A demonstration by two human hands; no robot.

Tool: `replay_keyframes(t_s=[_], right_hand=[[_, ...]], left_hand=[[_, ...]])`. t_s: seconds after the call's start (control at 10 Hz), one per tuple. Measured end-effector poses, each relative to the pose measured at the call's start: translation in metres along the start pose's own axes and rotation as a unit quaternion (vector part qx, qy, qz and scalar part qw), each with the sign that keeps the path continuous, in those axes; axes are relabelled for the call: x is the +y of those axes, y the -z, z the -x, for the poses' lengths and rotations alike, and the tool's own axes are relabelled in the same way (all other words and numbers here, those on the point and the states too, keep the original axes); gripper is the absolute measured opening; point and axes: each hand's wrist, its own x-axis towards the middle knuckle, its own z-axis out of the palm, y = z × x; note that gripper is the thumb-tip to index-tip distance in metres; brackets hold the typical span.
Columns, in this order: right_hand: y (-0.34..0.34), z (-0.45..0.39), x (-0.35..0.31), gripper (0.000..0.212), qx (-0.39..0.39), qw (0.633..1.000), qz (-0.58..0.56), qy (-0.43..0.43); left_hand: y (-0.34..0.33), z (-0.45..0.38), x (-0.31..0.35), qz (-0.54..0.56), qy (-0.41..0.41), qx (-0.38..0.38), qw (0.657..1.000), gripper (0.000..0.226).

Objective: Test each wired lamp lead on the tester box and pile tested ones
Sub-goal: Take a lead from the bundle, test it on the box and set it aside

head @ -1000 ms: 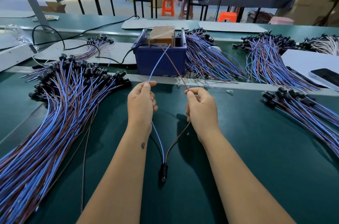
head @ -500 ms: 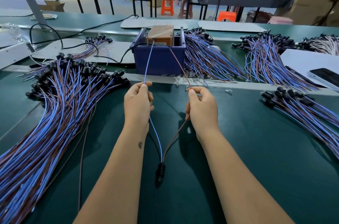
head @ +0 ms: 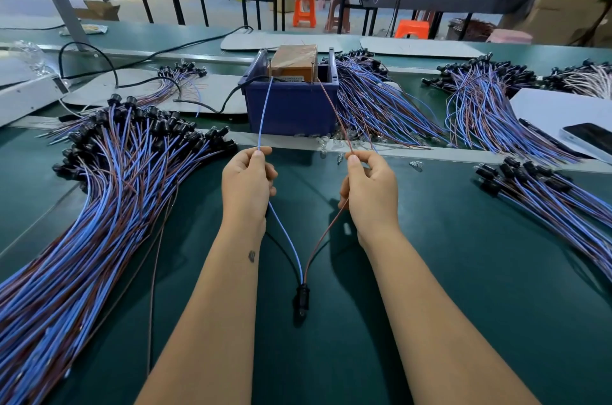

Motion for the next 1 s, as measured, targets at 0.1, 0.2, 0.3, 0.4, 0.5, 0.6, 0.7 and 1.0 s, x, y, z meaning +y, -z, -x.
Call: replay_keyframes(t_s=[0.1,0.2,0.3,0.4,0.5,0.6,0.7,1.0], right_hand=[[-0.0010,-0.0010,0.0003,0.015,-0.004,1.000,0.005,0.000],[-0.0019,-0.0012,0.0012,0.015,-0.007,1.000,0.008,0.000],[-0.0032,-0.0022,0.0024,0.015,-0.004,1.000,0.014,0.001],[-0.0041,-0.0035,0.0036,0.015,0.001,1.000,0.020,0.000],[-0.0039,-0.0040,0.0040,0.016,0.005,1.000,0.016,-0.003],[-0.0039,-0.0041,0.0040,0.016,0.005,1.000,0.013,-0.005],[-0.0041,-0.0043,0.0037,0.016,0.006,1.000,0.014,-0.006],[-0.0031,-0.0038,0.0023,0.016,0.009,1.000,0.021,-0.010]], left_hand=[[0.0015,-0.0019,0.0008,-0.002,0.002,0.000,1.000,0.026],[0.0018,-0.0035,0.0011,-0.004,0.006,0.000,1.000,0.026],[0.0019,-0.0050,0.0012,-0.002,0.011,0.000,1.000,0.026],[0.0019,-0.0058,0.0010,0.001,0.012,0.006,1.000,0.027],[0.0016,-0.0052,0.0006,-0.002,0.011,0.006,1.000,0.027],[0.0014,-0.0048,0.0002,-0.004,0.010,0.003,1.000,0.027],[0.0015,-0.0053,-0.0003,-0.006,0.009,0.002,1.000,0.027],[0.0026,-0.0073,-0.0008,0.005,0.015,-0.001,1.000,0.027]])
